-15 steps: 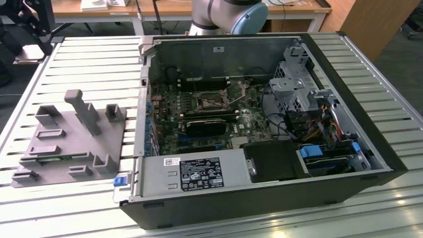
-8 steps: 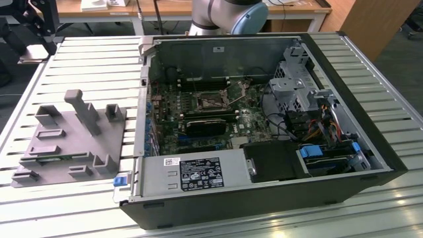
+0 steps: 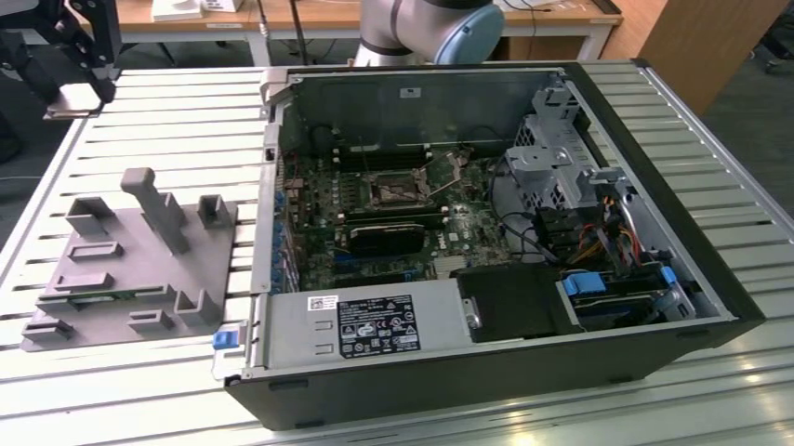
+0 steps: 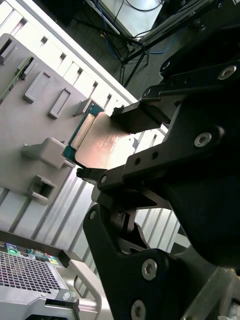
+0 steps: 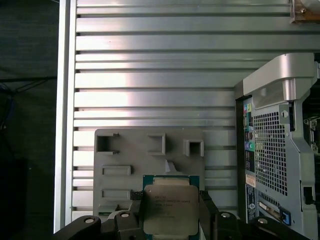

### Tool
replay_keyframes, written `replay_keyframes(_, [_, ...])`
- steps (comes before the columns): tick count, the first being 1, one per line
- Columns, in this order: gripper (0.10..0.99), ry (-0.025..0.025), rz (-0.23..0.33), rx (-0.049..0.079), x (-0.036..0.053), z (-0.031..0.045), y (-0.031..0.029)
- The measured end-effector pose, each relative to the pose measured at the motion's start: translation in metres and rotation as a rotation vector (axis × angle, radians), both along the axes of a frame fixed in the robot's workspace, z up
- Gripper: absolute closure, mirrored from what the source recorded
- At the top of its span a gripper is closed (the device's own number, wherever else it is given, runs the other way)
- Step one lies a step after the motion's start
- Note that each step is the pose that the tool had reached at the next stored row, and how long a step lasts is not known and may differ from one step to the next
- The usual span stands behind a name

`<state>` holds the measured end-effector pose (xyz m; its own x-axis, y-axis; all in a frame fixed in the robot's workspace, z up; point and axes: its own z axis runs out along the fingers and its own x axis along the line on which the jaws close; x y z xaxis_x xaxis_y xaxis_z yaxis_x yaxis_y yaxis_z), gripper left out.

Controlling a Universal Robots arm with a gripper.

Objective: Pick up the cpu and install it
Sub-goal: 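Pick up the cpu and move it towards the insertion slot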

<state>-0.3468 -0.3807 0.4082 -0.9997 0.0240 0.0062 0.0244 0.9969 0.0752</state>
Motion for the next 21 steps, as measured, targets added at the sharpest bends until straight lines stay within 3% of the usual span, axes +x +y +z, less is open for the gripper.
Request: replay_keyframes(21, [0.557,0.0,0.0,0.0,0.0233,0.0,0.0001])
